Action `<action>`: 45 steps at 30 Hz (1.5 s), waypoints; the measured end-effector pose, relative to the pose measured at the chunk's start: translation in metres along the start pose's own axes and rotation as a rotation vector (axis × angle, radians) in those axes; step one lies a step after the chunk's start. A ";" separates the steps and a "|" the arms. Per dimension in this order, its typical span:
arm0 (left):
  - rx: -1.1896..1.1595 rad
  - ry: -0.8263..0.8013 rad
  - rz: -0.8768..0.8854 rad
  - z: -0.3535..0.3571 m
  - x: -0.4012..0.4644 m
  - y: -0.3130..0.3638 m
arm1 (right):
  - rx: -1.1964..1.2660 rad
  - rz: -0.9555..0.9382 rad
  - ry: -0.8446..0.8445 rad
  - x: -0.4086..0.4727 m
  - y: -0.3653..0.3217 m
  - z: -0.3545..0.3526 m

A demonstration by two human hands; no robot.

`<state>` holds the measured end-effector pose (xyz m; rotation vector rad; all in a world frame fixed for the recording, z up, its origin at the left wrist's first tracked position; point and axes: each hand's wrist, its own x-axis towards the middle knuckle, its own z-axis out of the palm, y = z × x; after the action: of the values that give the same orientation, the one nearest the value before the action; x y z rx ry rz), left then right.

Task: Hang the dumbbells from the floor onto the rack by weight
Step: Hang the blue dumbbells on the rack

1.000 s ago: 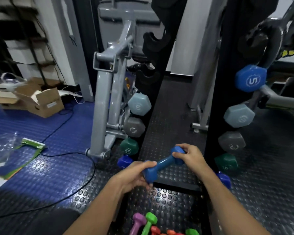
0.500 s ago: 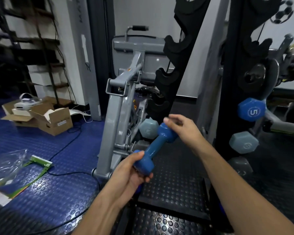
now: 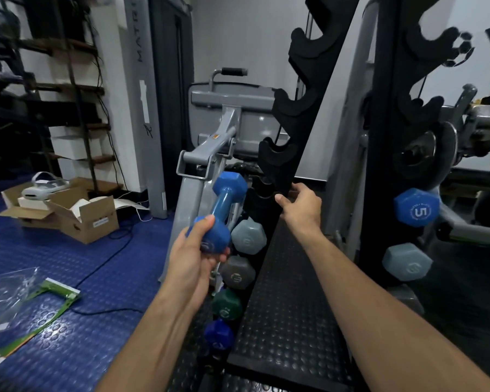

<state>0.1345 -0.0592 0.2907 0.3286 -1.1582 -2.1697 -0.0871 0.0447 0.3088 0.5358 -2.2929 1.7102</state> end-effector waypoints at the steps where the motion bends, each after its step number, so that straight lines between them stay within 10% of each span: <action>1: 0.013 0.011 0.013 0.006 0.009 0.001 | 0.001 0.005 0.000 0.001 0.000 0.000; 20: 0.463 0.030 0.190 0.082 0.115 -0.010 | 0.048 -0.043 -0.044 0.004 0.004 -0.010; 33: 1.515 -0.124 0.687 0.091 0.117 -0.003 | 0.220 -0.049 -0.052 -0.007 0.007 -0.012; 45: 1.041 -0.290 0.673 0.087 0.119 -0.019 | 0.225 -0.027 -0.074 -0.008 0.003 -0.016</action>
<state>-0.0072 -0.0723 0.3349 0.0194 -2.1267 -0.9250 -0.0819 0.0617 0.3076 0.6803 -2.1419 1.9799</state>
